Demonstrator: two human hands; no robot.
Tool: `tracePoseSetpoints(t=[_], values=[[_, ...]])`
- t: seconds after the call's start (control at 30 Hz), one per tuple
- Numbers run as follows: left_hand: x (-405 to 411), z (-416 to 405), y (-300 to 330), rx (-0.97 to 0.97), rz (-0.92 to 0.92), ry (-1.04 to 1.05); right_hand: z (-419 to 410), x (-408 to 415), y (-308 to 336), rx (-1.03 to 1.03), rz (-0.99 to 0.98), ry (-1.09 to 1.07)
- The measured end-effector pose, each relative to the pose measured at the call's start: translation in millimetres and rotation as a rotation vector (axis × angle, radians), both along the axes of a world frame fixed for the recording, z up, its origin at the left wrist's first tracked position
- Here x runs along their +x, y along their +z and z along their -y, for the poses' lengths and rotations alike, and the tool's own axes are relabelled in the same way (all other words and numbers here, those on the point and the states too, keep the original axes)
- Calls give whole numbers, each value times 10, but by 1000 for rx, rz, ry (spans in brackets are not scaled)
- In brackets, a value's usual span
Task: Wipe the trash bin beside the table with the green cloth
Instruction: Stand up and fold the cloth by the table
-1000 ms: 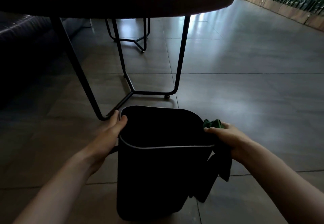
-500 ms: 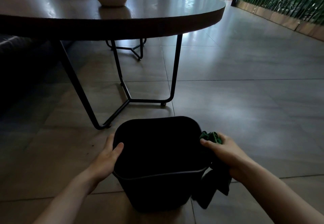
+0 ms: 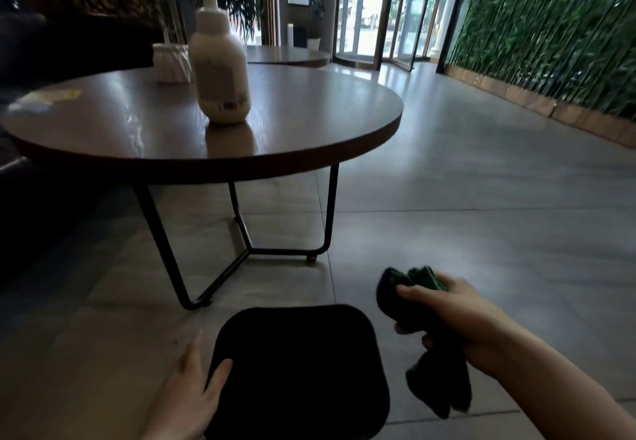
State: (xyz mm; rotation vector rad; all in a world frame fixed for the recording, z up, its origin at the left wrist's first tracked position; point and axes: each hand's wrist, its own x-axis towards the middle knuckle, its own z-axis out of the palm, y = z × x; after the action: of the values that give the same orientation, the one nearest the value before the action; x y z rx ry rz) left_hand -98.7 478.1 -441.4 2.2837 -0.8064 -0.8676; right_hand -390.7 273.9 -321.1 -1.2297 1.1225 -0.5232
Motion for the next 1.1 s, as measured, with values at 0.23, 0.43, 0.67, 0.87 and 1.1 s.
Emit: tracePoseSetpoints(t=[0.23, 0.43, 0.67, 0.87, 1.1], values=[[-982, 395, 929, -451, -407, 286, -290, 550, 1305, 87, 428, 259], [-1285, 657, 1266, -666, -1394, 601, -353, 652, 1551, -45, 701, 194], [-1184, 789, 1589, -829, -1300, 334, -635, 603, 498, -129, 261, 317], [-1219, 838, 1561, -819, -734, -4, -479, 479, 363, -203, 210, 507], [-789, 858, 1753, -640, -135, -552, -49, 375, 537, -181, 185, 520]])
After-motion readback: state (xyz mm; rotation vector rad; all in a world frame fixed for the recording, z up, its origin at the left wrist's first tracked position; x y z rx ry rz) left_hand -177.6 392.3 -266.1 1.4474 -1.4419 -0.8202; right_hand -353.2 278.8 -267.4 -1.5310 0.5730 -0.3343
